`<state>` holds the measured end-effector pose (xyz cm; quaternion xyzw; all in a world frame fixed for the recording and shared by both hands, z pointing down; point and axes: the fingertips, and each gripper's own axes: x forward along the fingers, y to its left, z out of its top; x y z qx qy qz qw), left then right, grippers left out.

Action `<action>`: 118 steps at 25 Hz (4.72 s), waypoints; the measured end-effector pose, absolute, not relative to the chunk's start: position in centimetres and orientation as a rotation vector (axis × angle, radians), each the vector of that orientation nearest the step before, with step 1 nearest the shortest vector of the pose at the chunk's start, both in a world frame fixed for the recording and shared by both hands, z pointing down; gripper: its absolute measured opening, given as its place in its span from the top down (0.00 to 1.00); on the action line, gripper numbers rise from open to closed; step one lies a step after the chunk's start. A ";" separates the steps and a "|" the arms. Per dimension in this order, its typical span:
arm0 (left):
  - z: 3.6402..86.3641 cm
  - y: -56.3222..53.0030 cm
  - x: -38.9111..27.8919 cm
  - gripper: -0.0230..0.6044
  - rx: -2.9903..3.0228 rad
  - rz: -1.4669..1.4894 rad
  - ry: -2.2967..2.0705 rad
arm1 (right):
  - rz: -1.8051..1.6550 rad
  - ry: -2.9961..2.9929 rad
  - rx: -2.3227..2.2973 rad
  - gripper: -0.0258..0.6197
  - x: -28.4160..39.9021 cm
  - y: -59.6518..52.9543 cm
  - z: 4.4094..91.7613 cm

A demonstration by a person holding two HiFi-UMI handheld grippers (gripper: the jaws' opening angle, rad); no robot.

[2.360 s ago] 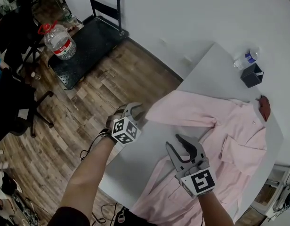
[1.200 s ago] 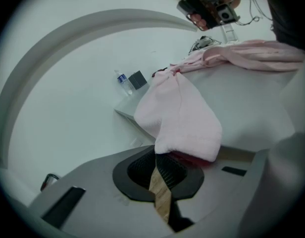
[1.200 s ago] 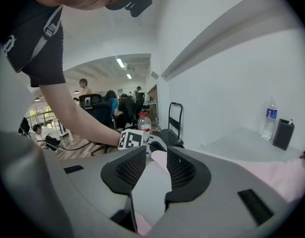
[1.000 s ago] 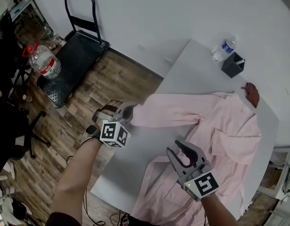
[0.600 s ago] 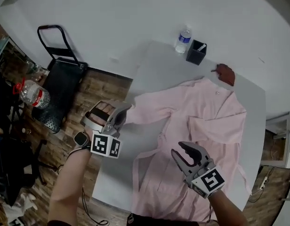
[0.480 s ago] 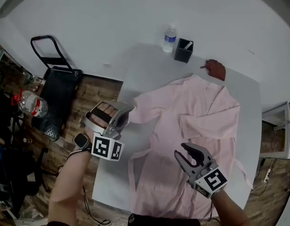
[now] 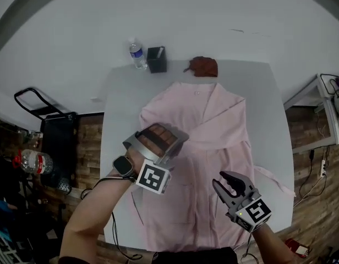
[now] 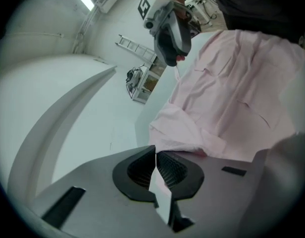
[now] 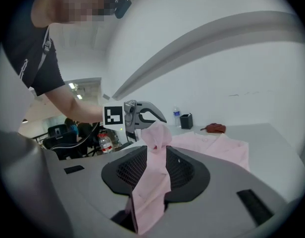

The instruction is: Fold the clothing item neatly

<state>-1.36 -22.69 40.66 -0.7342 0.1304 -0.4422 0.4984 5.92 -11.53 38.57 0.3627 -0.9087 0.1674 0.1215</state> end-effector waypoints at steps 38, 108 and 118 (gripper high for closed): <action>46.2 -17.6 16.4 0.65 -2.418 -1.058 0.445 | 0.738 -2.513 1.351 0.77 20.1 -17.0 43.0; 37.2 -2.9 3.4 0.90 -3.022 -0.349 1.357 | 0.435 -2.361 1.168 0.83 13.7 -15.6 47.5; 39.2 -4.1 -0.1 0.90 -2.977 -0.363 1.536 | 0.393 -2.499 0.846 0.82 -0.4 -30.0 49.0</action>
